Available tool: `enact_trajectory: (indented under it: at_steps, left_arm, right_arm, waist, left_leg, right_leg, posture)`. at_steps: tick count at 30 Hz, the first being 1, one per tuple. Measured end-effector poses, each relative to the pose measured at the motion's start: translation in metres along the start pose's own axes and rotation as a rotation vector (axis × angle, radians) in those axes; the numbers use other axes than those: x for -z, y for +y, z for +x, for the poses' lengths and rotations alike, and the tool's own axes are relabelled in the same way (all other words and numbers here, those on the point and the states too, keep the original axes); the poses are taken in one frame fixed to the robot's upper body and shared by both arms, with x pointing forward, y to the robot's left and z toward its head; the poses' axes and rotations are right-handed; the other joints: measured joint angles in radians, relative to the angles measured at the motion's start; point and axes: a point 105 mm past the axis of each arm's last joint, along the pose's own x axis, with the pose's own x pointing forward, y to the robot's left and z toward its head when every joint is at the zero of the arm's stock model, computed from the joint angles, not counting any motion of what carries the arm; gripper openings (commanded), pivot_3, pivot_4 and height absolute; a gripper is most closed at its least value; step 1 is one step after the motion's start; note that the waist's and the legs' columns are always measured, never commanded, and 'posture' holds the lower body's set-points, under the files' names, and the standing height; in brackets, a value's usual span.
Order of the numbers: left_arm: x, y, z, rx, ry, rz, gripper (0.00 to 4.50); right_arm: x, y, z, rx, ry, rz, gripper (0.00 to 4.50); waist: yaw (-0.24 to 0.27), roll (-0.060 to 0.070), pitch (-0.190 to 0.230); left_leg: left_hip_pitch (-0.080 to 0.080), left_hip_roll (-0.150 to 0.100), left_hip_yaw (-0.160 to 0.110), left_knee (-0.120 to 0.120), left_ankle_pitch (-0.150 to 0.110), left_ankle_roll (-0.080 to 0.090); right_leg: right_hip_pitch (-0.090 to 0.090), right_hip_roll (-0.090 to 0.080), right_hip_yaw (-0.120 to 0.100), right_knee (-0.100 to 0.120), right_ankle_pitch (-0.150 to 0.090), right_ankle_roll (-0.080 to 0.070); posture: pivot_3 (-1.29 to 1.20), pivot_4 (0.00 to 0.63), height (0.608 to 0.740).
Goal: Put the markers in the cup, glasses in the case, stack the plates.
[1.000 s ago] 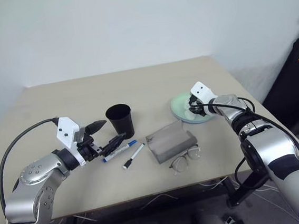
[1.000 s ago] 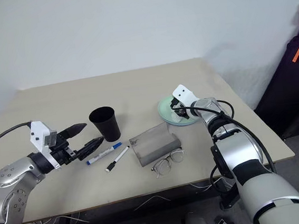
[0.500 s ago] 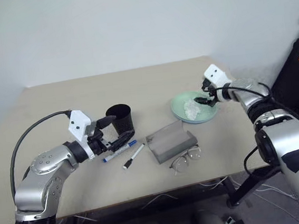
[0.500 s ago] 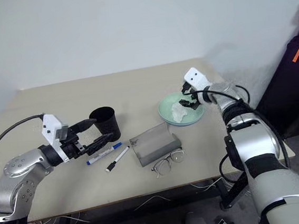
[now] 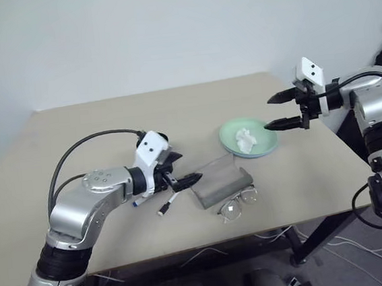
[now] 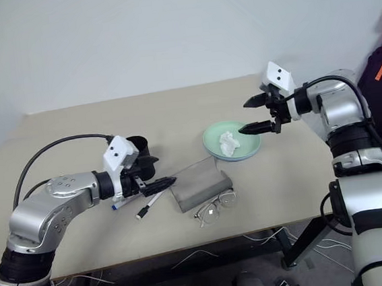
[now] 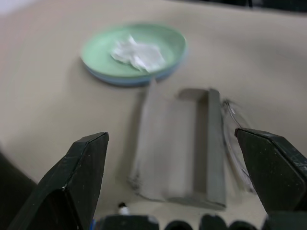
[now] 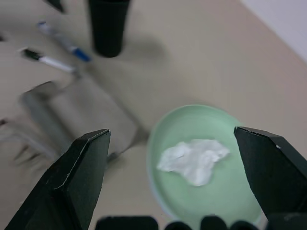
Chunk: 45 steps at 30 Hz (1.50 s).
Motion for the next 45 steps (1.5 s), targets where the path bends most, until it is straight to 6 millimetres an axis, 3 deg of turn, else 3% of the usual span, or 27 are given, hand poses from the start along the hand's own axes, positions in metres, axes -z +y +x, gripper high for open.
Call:
enact_trajectory:
  at_steps: [4, 11, 35, 37, 40, 45]
  left_arm:
    - [-0.012, -0.011, 0.018, 0.029, 0.056, 0.023, 4.50]
    - [-0.012, -0.049, 0.050, 0.161, 0.161, 0.024, 4.50]
    - [-0.006, -0.052, 0.055, 0.167, 0.214, 0.005, 4.50]
    - [-0.008, -0.059, 0.068, 0.205, 0.245, 0.018, 4.50]
    - [0.004, -0.074, 0.089, 0.269, 0.322, 0.019, 4.50]
    - [0.010, -0.072, 0.091, 0.275, 0.347, 0.012, 4.50]
  right_arm:
    - [-0.003, 0.003, 0.001, -0.006, 0.000, -0.009, 4.45]
    - [-0.005, 0.008, 0.004, -0.013, 0.002, -0.013, 4.45]
    - [-0.003, 0.009, 0.004, -0.001, 0.011, 0.002, 4.45]
    - [0.006, 0.014, -0.003, 0.018, 0.022, 0.012, 4.45]
    - [0.015, 0.028, 0.002, 0.001, 0.016, 0.034, 4.45]
    - [0.017, 0.027, -0.006, 0.033, 0.026, 0.053, 4.45]
  waist:
    - [-0.001, 0.000, 0.000]
    - [0.001, -0.001, 0.000]
    - [0.000, -0.001, 0.000]
    - [0.011, -0.002, 0.000]
    - [0.010, -0.001, 0.000]
    - [0.000, 0.000, 0.000]
  left_leg:
    - [0.001, 0.000, 0.000, 0.000, 0.000, 0.000]
    - [0.000, -0.001, 0.000, 0.000, 0.000, 0.000]
    - [0.000, -0.001, -0.001, 0.001, 0.000, 0.001]
    - [-0.001, -0.002, -0.006, 0.003, 0.000, 0.001]
    - [-0.004, -0.005, -0.008, 0.004, 0.000, 0.002]
    - [-0.003, -0.004, -0.006, 0.002, 0.000, 0.002]
  right_leg:
    - [0.000, 0.000, 0.000, 0.000, 0.000, 0.000]
    - [0.000, 0.000, 0.002, 0.000, 0.000, 0.000]
    - [0.000, 0.011, 0.017, 0.000, -0.001, 0.001]
    - [0.004, 0.013, 0.017, -0.001, -0.002, 0.003]
    - [0.004, 0.014, 0.021, -0.001, -0.004, 0.006]
    - [0.002, 0.015, 0.024, 0.000, -0.004, 0.005]
  posture:
    - [0.00, 0.000, 0.727]
    - [0.00, 0.000, 0.727]
    - [0.00, 0.000, 0.727]
    - [0.00, 0.000, 0.727]
    - [0.00, 0.000, 0.727]
    - [0.00, 0.000, 0.727]
